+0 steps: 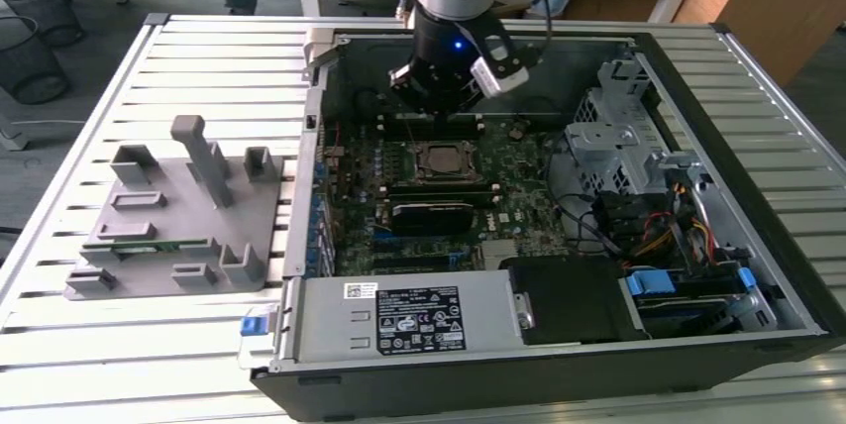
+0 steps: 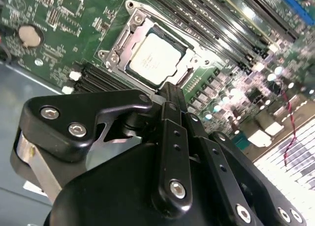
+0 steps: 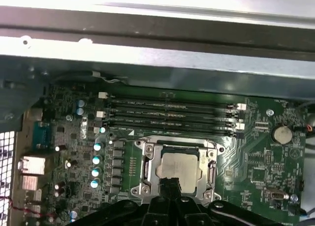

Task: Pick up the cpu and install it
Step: 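Install the first cpu locking lever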

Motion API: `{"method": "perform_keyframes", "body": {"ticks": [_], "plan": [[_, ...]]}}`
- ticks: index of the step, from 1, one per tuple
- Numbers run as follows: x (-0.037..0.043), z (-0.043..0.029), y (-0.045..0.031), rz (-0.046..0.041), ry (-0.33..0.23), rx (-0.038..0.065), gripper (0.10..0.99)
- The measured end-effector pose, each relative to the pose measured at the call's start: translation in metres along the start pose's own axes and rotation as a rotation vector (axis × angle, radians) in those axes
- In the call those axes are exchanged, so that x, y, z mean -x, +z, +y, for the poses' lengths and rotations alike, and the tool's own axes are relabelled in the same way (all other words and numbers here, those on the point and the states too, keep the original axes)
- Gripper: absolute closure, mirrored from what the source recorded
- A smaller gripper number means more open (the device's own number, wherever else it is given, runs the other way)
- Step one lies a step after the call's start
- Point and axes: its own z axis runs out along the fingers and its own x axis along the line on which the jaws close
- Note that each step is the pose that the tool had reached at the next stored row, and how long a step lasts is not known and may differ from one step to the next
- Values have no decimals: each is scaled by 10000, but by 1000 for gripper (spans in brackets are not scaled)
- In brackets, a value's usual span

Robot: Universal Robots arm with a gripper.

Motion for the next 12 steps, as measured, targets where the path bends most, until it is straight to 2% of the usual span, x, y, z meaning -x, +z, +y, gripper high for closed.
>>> {"method": "perform_keyframes", "body": {"ticks": [4,12], "plan": [[-74,7,3,2,-120,0,980],[-354,31,9,-5,-120,-1,980]]}}
